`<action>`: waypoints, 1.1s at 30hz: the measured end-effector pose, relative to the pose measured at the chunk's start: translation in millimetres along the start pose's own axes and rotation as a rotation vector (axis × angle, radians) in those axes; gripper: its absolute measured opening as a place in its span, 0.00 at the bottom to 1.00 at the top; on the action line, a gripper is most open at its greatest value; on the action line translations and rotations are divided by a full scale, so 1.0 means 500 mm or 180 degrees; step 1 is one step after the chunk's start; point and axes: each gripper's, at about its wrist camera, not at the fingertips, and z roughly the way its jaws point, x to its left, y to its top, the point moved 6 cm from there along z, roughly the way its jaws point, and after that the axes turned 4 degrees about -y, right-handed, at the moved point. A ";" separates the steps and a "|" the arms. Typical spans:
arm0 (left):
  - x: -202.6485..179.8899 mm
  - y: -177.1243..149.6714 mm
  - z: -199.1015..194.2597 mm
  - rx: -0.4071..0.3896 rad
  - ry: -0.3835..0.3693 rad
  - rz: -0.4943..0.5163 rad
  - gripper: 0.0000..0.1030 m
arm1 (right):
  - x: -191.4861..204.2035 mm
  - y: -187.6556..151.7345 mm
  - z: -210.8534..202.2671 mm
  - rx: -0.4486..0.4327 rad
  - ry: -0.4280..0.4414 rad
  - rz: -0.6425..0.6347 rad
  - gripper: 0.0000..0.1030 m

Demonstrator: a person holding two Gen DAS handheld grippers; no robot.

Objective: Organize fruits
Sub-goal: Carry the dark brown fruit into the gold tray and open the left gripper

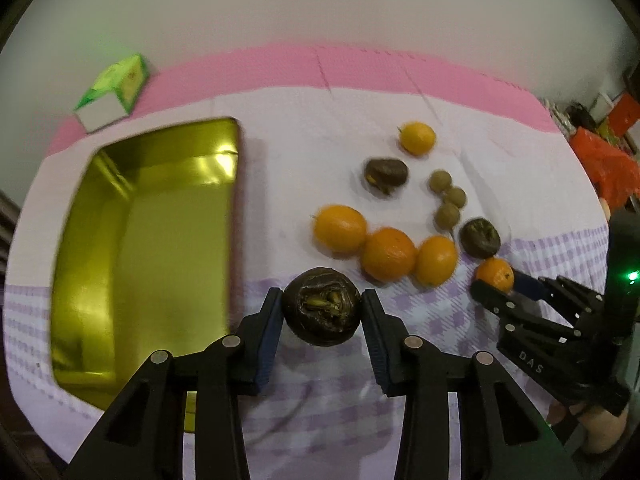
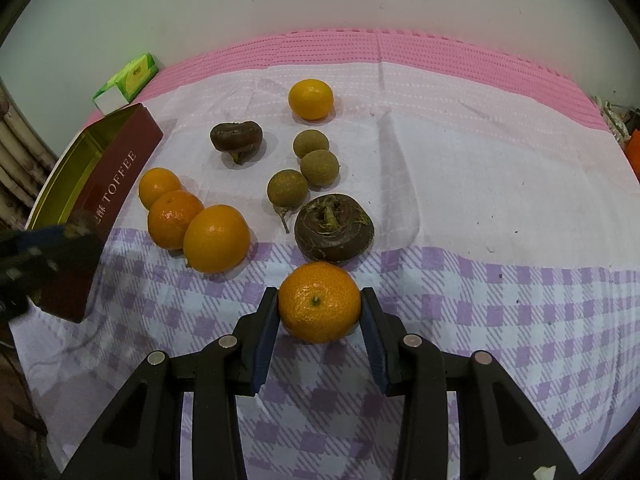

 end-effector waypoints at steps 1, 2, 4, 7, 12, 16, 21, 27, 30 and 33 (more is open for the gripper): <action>0.014 0.002 -0.009 -0.0035 0.0038 -0.0018 0.39 | 0.000 0.000 0.000 -0.0002 -0.0005 -0.0001 0.36; 0.027 0.004 -0.016 -0.0058 0.0073 -0.0033 0.39 | 0.000 0.000 0.000 -0.0005 -0.0013 -0.0008 0.36; 0.064 0.009 -0.028 -0.0092 0.0173 -0.0083 0.39 | 0.001 -0.001 0.000 -0.0009 -0.0029 -0.0018 0.36; 0.121 0.007 -0.036 -0.0105 0.0319 -0.0187 0.39 | 0.002 -0.001 0.000 -0.0013 -0.0041 -0.0026 0.36; 0.209 -0.011 -0.035 -0.0061 0.0557 -0.0331 0.39 | 0.003 -0.001 0.001 -0.0015 -0.0055 -0.0038 0.36; 0.272 -0.034 -0.026 0.0020 0.0689 -0.0478 0.39 | 0.004 -0.002 0.001 -0.0020 -0.0085 -0.0054 0.36; 0.320 -0.063 -0.008 0.0118 0.0754 -0.0601 0.39 | 0.004 -0.002 0.003 -0.0031 -0.0118 -0.0080 0.36; 0.328 -0.073 0.012 0.0164 0.0749 -0.0587 0.39 | 0.010 -0.003 0.002 -0.0036 -0.0175 -0.0110 0.36; 0.333 -0.077 0.015 0.0164 0.0741 -0.0581 0.39 | 0.011 -0.005 0.001 -0.0041 -0.0203 -0.0128 0.36; 0.336 -0.078 0.020 0.0188 0.0739 -0.0606 0.39 | 0.013 -0.005 0.001 -0.0036 -0.0212 -0.0126 0.36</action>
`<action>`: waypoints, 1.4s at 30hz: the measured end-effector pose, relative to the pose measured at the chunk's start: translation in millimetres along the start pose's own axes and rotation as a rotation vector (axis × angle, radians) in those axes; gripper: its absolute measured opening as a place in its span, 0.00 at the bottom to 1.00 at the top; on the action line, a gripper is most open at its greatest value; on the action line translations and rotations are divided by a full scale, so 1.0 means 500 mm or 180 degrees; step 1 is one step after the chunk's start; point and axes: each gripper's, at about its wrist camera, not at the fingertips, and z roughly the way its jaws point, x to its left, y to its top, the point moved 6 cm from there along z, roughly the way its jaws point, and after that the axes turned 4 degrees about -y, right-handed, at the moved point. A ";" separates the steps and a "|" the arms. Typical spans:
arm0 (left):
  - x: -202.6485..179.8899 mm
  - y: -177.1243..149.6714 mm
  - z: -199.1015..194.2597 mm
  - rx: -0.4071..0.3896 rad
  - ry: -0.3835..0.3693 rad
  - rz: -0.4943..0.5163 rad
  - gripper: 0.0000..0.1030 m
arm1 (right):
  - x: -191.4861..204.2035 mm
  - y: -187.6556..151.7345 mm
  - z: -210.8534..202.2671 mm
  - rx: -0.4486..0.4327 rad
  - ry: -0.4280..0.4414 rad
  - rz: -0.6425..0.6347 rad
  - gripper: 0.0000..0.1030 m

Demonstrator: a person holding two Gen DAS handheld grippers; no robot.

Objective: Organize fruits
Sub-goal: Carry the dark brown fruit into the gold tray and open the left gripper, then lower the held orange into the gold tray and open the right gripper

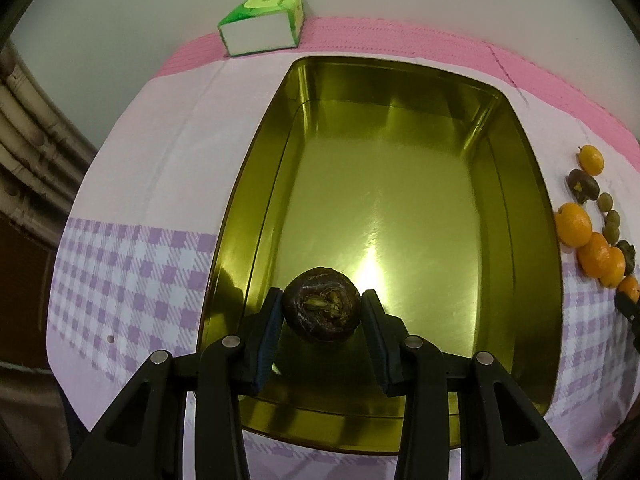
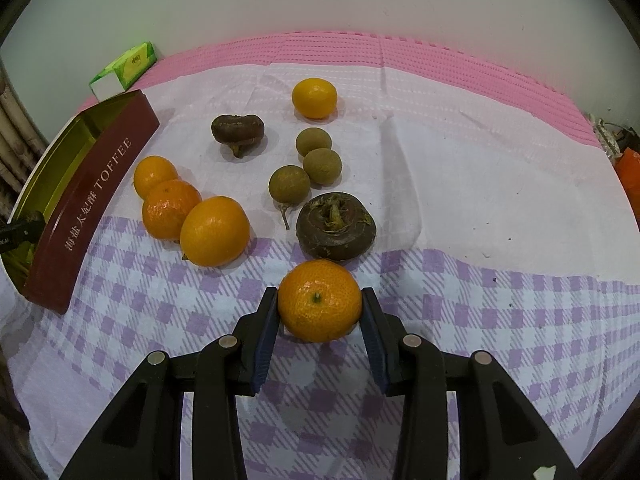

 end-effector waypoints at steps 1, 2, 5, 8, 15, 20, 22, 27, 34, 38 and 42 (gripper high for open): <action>0.001 0.000 0.002 0.0016 0.0001 -0.0010 0.39 | 0.000 0.000 0.001 0.0001 0.0006 -0.0005 0.36; 0.002 -0.002 0.003 0.0023 0.0000 -0.0014 0.39 | 0.000 0.000 0.001 0.0000 -0.0007 -0.0009 0.36; 0.004 -0.008 0.008 0.0056 0.0000 -0.0008 0.39 | 0.001 0.002 -0.002 -0.0028 -0.0020 0.0001 0.36; -0.002 -0.009 0.008 0.0040 0.0049 0.0049 0.39 | -0.003 0.007 -0.011 -0.0068 -0.0033 0.0030 0.36; 0.003 -0.005 0.005 0.0057 -0.0004 0.0014 0.40 | 0.013 0.029 -0.048 -0.0166 0.0034 0.0044 0.36; 0.006 0.009 -0.036 -0.0142 -0.0141 0.0013 0.45 | 0.065 0.061 -0.082 -0.0297 0.0149 -0.0090 0.36; 0.012 0.021 -0.070 -0.0317 -0.0194 -0.0019 0.55 | 0.104 0.078 -0.094 -0.0352 0.0260 -0.0185 0.36; 0.058 0.042 -0.136 -0.0688 -0.0078 -0.0212 0.63 | 0.214 0.107 -0.101 -0.0392 0.0496 -0.0471 0.36; 0.141 0.026 -0.153 -0.0710 0.0340 -0.0499 0.64 | 0.390 0.142 -0.097 -0.0438 0.0761 -0.0962 0.36; 0.160 0.007 -0.152 -0.0658 0.0342 -0.0613 0.67 | 0.458 0.149 -0.075 -0.0359 0.0810 -0.1153 0.36; 0.170 0.010 -0.148 -0.0657 0.0348 -0.0661 0.68 | 0.503 0.145 -0.045 -0.0253 0.0786 -0.1302 0.36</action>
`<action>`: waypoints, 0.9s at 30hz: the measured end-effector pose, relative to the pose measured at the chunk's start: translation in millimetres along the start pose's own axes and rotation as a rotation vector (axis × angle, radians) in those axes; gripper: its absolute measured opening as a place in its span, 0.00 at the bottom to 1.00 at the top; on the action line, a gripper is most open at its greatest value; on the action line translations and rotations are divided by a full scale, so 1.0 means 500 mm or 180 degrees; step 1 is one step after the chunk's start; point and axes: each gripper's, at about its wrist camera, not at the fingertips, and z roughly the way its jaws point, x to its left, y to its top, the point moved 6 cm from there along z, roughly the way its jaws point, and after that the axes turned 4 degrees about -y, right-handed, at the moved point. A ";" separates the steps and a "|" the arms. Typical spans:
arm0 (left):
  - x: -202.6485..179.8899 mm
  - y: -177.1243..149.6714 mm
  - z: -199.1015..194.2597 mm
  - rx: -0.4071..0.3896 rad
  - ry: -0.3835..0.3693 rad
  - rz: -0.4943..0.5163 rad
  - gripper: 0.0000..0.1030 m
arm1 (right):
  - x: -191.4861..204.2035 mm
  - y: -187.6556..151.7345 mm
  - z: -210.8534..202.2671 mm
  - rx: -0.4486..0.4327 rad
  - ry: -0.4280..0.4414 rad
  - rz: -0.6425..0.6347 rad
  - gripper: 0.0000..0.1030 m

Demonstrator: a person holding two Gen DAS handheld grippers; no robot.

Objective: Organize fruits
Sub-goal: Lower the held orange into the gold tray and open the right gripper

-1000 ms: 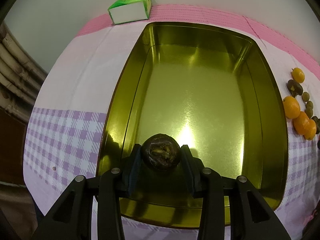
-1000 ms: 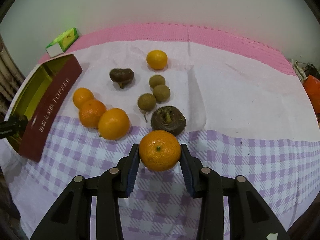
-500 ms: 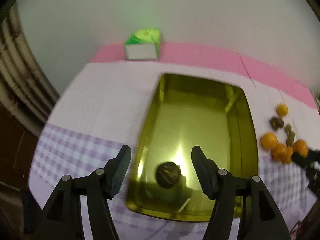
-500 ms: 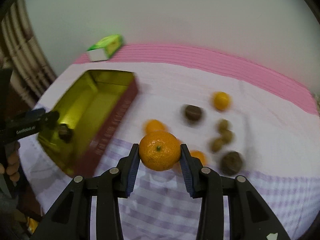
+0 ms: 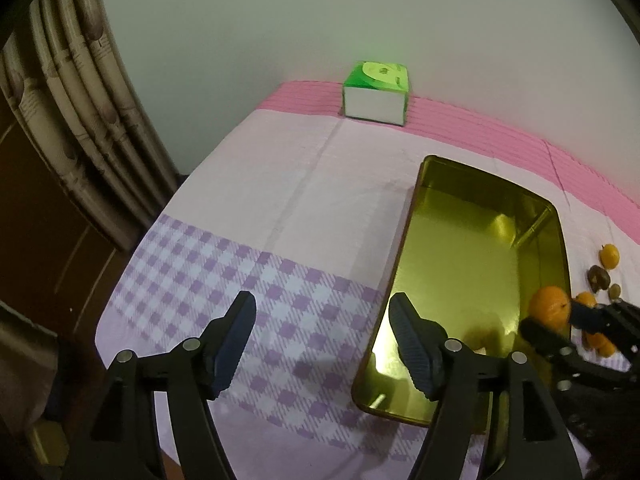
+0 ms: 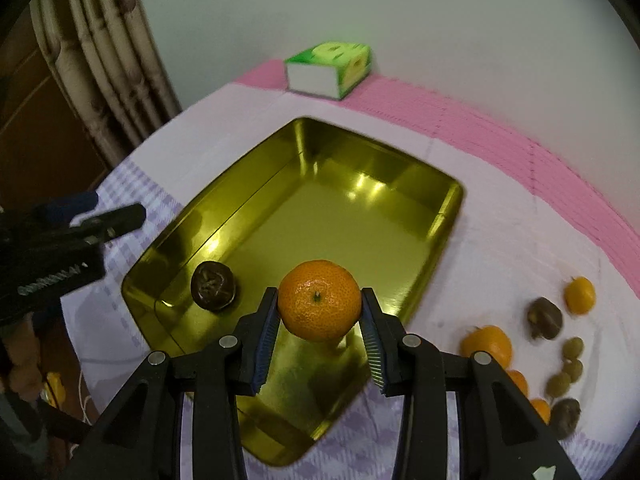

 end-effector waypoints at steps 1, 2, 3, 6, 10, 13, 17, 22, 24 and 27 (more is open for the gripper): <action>0.003 0.000 0.002 0.0007 0.0009 -0.0023 0.68 | 0.008 0.001 0.009 0.0026 -0.0014 -0.0028 0.36; 0.006 0.000 0.003 0.0014 0.0013 -0.0044 0.69 | 0.012 0.000 0.018 0.0053 -0.0032 -0.0049 0.36; 0.009 0.000 0.005 0.0019 0.0015 -0.0066 0.69 | 0.015 0.000 0.025 0.0073 -0.0037 -0.0060 0.36; 0.016 0.000 0.010 0.0042 0.0021 -0.0122 0.70 | 0.020 -0.002 0.043 0.0124 -0.0057 -0.0081 0.36; 0.019 0.000 0.011 0.0044 0.0022 -0.0144 0.70 | 0.032 0.003 0.063 0.0184 -0.0089 -0.0154 0.36; 0.020 -0.001 0.012 0.0051 0.0022 -0.0144 0.70 | 0.038 0.003 0.075 0.0216 -0.0102 -0.0189 0.36; 0.019 -0.001 0.011 0.0045 0.0018 -0.0139 0.70 | 0.043 0.000 0.089 0.0266 -0.0122 -0.0228 0.36; 0.012 -0.003 0.016 0.0059 0.0005 -0.0108 0.71 | 0.042 -0.006 0.094 0.0287 -0.0133 -0.0241 0.36; 0.011 -0.003 0.017 0.0066 0.0006 -0.0101 0.72 | 0.041 -0.006 0.093 0.0286 -0.0134 -0.0239 0.36; 0.009 -0.003 0.017 0.0072 0.0001 -0.0091 0.73 | 0.041 -0.009 0.093 0.0288 -0.0142 -0.0244 0.37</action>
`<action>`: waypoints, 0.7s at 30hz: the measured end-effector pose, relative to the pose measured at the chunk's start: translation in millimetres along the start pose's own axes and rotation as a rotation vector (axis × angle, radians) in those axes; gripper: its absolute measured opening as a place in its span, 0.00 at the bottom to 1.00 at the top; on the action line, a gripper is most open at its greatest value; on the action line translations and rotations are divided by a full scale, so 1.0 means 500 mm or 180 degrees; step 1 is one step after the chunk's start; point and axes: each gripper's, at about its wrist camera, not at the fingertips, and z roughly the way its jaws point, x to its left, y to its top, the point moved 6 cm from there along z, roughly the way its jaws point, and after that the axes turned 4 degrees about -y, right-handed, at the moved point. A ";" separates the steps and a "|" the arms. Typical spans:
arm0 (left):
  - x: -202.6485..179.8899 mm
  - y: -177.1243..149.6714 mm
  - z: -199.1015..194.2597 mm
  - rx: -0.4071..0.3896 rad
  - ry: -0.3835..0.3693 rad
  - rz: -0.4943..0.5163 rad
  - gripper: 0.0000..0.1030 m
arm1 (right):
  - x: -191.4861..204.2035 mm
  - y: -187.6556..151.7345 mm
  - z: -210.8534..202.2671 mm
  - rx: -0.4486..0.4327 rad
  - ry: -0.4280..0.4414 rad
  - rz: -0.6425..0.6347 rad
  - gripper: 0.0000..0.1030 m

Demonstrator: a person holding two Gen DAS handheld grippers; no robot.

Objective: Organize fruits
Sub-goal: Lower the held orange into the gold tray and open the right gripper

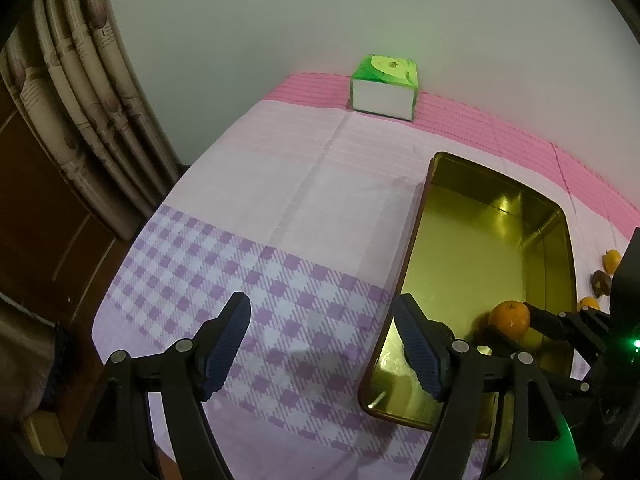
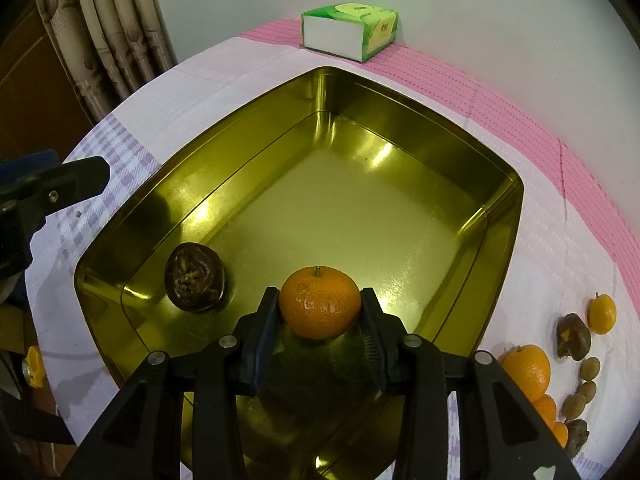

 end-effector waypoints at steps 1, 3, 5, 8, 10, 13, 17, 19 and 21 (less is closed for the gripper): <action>-0.001 0.001 0.000 -0.0003 -0.0002 0.0003 0.73 | 0.000 0.000 0.001 0.0001 0.0002 0.0006 0.37; -0.002 0.000 -0.001 -0.0006 -0.0002 0.0008 0.73 | -0.002 -0.001 -0.001 -0.0004 0.0012 0.0028 0.37; -0.003 0.000 -0.001 -0.0003 -0.0006 0.0013 0.73 | -0.002 0.000 -0.004 -0.0013 0.0024 0.0046 0.37; -0.005 0.000 -0.002 -0.0008 -0.0016 0.0026 0.74 | -0.004 0.005 -0.010 -0.0046 0.0009 0.0062 0.39; -0.008 -0.001 -0.003 -0.0014 -0.0029 0.0036 0.74 | -0.007 0.007 -0.017 -0.0073 0.0029 0.0099 0.41; -0.013 -0.001 -0.004 -0.0020 -0.0040 0.0062 0.74 | -0.014 0.010 -0.033 -0.0141 0.0036 0.0159 0.48; -0.022 -0.002 -0.006 -0.0033 -0.0054 0.0112 0.74 | -0.024 0.013 -0.064 -0.0240 0.0048 0.0221 0.48; -0.025 -0.002 -0.006 -0.0040 -0.0060 0.0138 0.74 | -0.032 0.009 -0.082 -0.0294 0.0061 0.0264 0.48; -0.029 -0.003 -0.007 -0.0040 -0.0068 0.0165 0.74 | -0.042 0.004 -0.102 -0.0335 0.0070 0.0312 0.49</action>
